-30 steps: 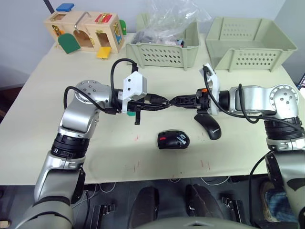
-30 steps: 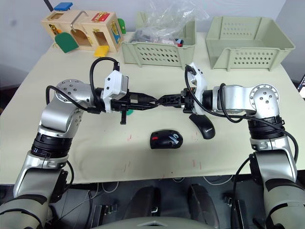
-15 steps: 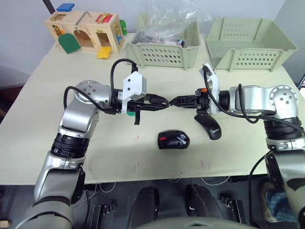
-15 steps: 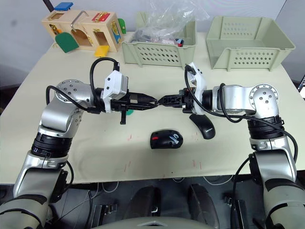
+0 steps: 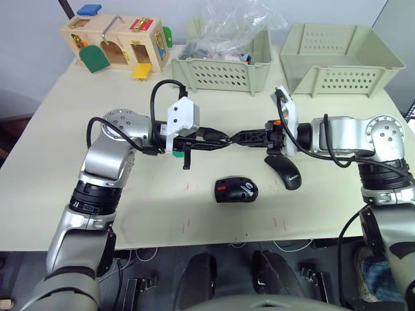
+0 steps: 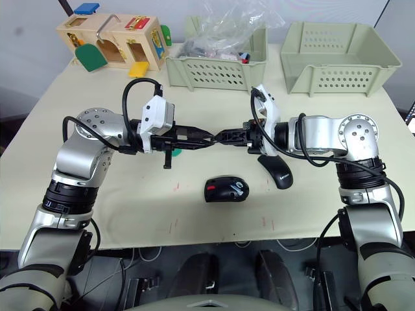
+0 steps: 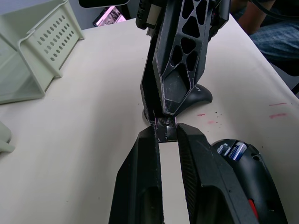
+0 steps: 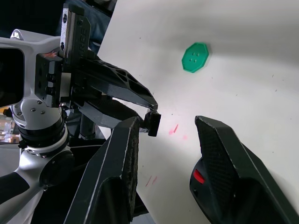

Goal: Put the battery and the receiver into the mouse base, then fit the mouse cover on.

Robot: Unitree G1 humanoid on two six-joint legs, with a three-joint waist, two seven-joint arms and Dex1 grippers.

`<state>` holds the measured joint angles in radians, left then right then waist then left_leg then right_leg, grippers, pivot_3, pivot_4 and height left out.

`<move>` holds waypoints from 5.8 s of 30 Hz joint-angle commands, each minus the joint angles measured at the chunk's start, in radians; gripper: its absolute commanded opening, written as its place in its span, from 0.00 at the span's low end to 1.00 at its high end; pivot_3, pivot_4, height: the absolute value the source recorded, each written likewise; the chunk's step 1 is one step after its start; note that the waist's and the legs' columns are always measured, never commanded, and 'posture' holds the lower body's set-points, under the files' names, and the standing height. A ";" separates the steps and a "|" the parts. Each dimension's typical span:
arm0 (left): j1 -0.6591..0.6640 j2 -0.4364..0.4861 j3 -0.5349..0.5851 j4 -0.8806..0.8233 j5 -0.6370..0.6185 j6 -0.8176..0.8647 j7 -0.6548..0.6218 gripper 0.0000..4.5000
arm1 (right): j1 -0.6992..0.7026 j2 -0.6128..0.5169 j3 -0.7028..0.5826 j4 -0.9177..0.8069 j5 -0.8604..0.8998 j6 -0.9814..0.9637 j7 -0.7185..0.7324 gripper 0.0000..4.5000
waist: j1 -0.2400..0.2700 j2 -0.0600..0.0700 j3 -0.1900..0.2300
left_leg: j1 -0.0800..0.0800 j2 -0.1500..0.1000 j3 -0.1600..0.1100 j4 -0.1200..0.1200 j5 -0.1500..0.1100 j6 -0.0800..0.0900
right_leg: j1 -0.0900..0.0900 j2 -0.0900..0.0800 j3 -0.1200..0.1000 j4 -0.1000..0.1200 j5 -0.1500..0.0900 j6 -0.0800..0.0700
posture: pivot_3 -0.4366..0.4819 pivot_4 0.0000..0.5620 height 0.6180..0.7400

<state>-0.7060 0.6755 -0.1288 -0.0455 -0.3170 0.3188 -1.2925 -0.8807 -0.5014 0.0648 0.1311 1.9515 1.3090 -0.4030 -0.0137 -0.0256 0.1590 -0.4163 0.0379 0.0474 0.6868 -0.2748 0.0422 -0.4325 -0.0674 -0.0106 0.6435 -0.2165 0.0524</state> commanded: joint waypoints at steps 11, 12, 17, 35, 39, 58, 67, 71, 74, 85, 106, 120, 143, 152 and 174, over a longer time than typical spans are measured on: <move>-0.021 0.004 0.000 -0.018 -0.007 -0.007 0.002 0.01 | -0.037 0.006 -0.006 -0.020 0.021 0.005 0.006 0.01 | 0.000 0.000 0.000 | 0.000 0.000 0.000 0.000 0.000 0.000 | 0.000 0.000 0.000 0.000 0.000 0.000 | 0.48 0.27 1.00; -0.020 0.004 0.000 -0.018 -0.006 -0.007 0.002 0.01 | -0.038 0.006 -0.006 -0.021 0.021 0.005 0.006 0.01 | 0.000 0.000 0.000 | 0.000 0.000 0.000 0.000 0.000 0.000 | 0.000 0.000 0.000 0.000 0.000 0.000 | 0.48 0.27 1.00; -0.014 0.004 0.003 -0.025 -0.012 0.011 0.009 0.01 | -0.040 0.001 -0.004 -0.026 0.021 0.013 0.013 0.01 | 0.000 0.000 0.000 | 0.000 0.000 0.000 0.000 0.000 0.000 | 0.000 0.000 0.000 0.000 0.000 0.000 | 0.48 0.27 1.00; -0.018 -0.005 0.002 -0.014 -0.003 0.015 0.021 0.01 | -0.047 -0.013 0.006 -0.019 0.021 0.026 0.027 0.01 | 0.000 0.000 0.000 | 0.000 0.000 0.000 0.000 0.000 0.000 | 0.000 0.000 0.000 0.000 0.000 0.000 | 0.48 0.27 1.00; -0.017 -0.006 0.001 -0.014 -0.002 0.014 0.023 0.01 | -0.045 -0.017 0.008 -0.021 0.021 0.025 0.030 0.01 | 0.000 0.000 0.000 | 0.000 0.000 0.000 0.000 0.000 0.000 | 0.000 0.000 0.000 0.000 0.000 0.000 | 0.48 0.27 1.00; -0.012 -0.003 0.002 -0.020 -0.004 0.021 0.027 0.01 | -0.044 -0.032 0.021 -0.035 0.021 0.020 0.045 0.01 | 0.000 0.000 0.000 | 0.000 0.000 0.000 0.000 0.000 0.000 | 0.000 0.000 0.000 0.000 0.000 0.000 | 0.48 0.27 1.00; -0.012 -0.003 0.001 -0.017 -0.002 0.018 0.027 0.01 | -0.043 -0.036 0.026 -0.039 0.021 0.015 0.042 0.01 | 0.000 0.000 0.000 | 0.000 0.000 0.000 0.000 0.000 0.000 | 0.000 0.000 0.000 0.000 0.000 0.000 | 0.48 0.27 1.00; -0.022 0.000 0.010 -0.011 -0.042 0.099 0.022 0.01 | -0.042 -0.036 0.025 -0.042 0.021 0.012 0.041 0.01 | 0.000 0.000 0.000 | 0.000 0.000 0.000 0.000 0.000 0.000 | 0.000 0.000 0.000 0.000 0.000 0.000 | 0.48 0.27 1.00; -0.020 0.000 0.018 -0.025 -0.059 0.146 0.039 0.31 | -0.041 -0.039 0.025 -0.042 0.021 0.012 0.045 0.00 | 0.000 0.000 0.000 | 0.000 0.000 0.000 0.000 0.000 0.000 | 0.000 0.000 0.000 0.000 0.000 0.000 | 0.48 0.27 1.00; 0.191 0.113 0.065 -0.203 -0.128 0.256 0.051 0.72 | -0.079 -0.225 0.080 -0.098 0.006 0.096 0.096 0.00 | 0.001 0.001 0.000 | 0.000 0.001 0.000 -0.001 0.000 0.000 | -0.001 0.000 0.000 -0.001 0.000 0.000 | 0.48 0.27 1.00; 0.262 0.031 -0.141 -0.196 0.032 0.139 0.125 0.72 | -0.468 -0.352 0.425 -0.204 -0.355 0.305 0.523 0.00 | 0.003 0.003 0.002 | 0.000 0.000 0.001 -0.001 0.000 0.000 | -0.001 -0.001 0.000 -0.001 0.000 0.000 | 0.48 0.27 1.00; 0.252 -0.021 -0.154 -0.173 0.055 0.133 0.144 0.99 | -0.471 -0.350 0.441 -0.197 -0.418 0.305 0.618 0.00 | 0.003 0.003 0.002 | -0.001 0.000 0.000 -0.001 0.000 0.000 | -0.001 -0.001 0.000 -0.001 0.000 0.000 | 0.48 0.27 1.00; 0.216 -0.077 -0.246 -0.071 0.173 0.056 0.141 0.99 | -0.445 -0.340 0.425 -0.191 -0.389 0.305 0.579 0.00 | 0.003 0.003 0.002 | 0.000 0.000 0.000 -0.001 0.000 0.000 | -0.001 -0.001 0.000 0.000 0.000 0.000 | 0.48 0.27 1.00; 0.241 -0.083 -0.245 -0.050 0.176 0.020 0.125 0.76 | -0.414 -0.321 0.429 -0.197 -0.390 0.305 0.530 0.00 | 0.003 0.003 0.002 | 0.000 0.000 0.000 -0.001 0.000 0.000 | -0.001 -0.001 0.000 0.000 0.000 0.000 | 0.48 0.27 1.00; 0.222 -0.107 -0.255 -0.045 0.198 0.028 0.129 0.66 | -0.326 -0.158 0.449 -0.166 -0.486 0.305 0.389 0.00 | 0.005 0.003 0.002 | 0.000 -0.001 0.000 -0.001 0.000 0.000 | -0.001 -0.002 0.000 0.000 0.000 0.000 | 0.48 0.27 1.00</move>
<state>-0.4686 0.5794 -0.3675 -0.0828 -0.1198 0.3520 -1.1573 -1.1897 -0.6622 0.5284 -0.0348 1.4718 1.6084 -0.0106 -0.0087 -0.0227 0.1606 -0.4167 0.0373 0.0475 0.6863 -0.2748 0.0422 -0.4334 -0.0694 -0.0108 0.6437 -0.2164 0.0525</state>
